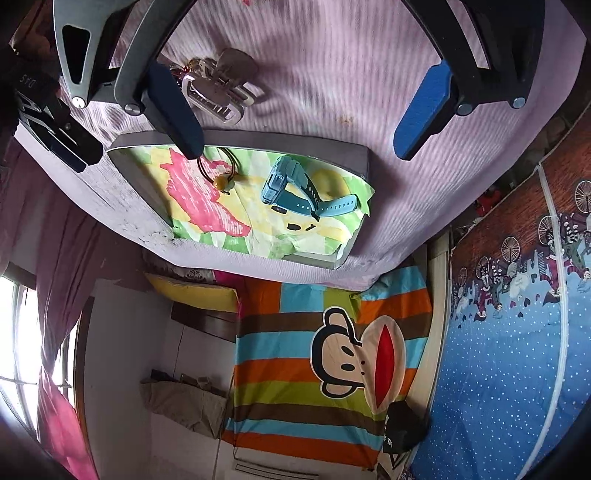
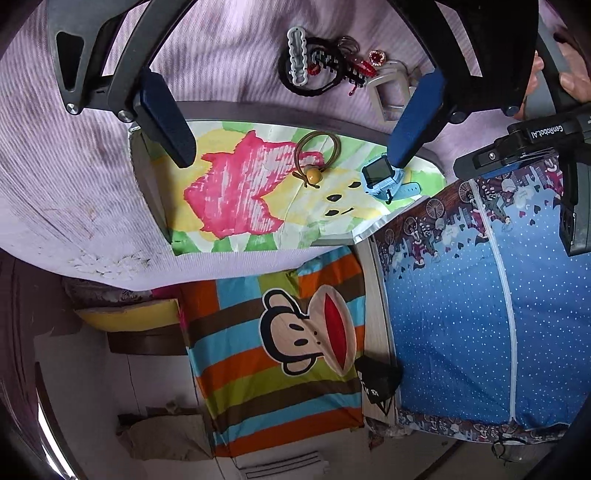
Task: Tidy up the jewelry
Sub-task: 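Withdraw both tools from the tray back toward the remaining jewelry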
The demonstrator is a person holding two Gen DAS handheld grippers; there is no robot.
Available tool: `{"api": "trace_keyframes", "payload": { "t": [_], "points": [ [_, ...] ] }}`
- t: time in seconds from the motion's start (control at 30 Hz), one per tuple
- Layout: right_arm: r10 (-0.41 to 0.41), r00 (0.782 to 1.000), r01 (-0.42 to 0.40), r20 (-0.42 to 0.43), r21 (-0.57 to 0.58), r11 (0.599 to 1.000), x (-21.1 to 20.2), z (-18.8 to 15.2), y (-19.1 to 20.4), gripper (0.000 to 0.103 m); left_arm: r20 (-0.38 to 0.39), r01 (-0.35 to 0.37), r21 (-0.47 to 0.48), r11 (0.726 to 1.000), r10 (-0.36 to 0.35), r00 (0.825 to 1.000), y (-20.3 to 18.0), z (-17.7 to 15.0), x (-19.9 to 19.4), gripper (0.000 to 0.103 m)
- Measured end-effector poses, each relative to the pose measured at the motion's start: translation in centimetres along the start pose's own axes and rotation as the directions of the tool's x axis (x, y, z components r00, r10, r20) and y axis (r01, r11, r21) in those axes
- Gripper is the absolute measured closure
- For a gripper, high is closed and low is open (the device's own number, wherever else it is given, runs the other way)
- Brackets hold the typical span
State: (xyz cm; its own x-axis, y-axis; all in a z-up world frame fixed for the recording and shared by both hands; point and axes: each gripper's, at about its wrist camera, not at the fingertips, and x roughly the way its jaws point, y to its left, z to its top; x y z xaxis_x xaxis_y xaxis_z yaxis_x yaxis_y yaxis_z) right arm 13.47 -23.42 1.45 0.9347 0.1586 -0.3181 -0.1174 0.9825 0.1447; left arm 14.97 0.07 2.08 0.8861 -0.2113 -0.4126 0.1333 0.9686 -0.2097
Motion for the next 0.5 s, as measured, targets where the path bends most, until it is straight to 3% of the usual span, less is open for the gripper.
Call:
{"api": "trace_keyframes", "payload": {
  "t": [0.2,0.5],
  "points": [
    [-0.012,0.999,0.012,0.032,-0.018,1.000,-2.7,-0.8,0.1,0.001,0.035,-0.015,0.048,0.999,0.014,0.999,-0.8,-1.4,-1.9,0.000],
    [-0.017,1.000,0.018,0.022,-0.049,0.999,-4.9,-2.0,-0.3,0.001,-0.007,-0.007,0.103,0.995,0.008,1.000,-1.3,-3.5,-2.2,0.000]
  ]
}}
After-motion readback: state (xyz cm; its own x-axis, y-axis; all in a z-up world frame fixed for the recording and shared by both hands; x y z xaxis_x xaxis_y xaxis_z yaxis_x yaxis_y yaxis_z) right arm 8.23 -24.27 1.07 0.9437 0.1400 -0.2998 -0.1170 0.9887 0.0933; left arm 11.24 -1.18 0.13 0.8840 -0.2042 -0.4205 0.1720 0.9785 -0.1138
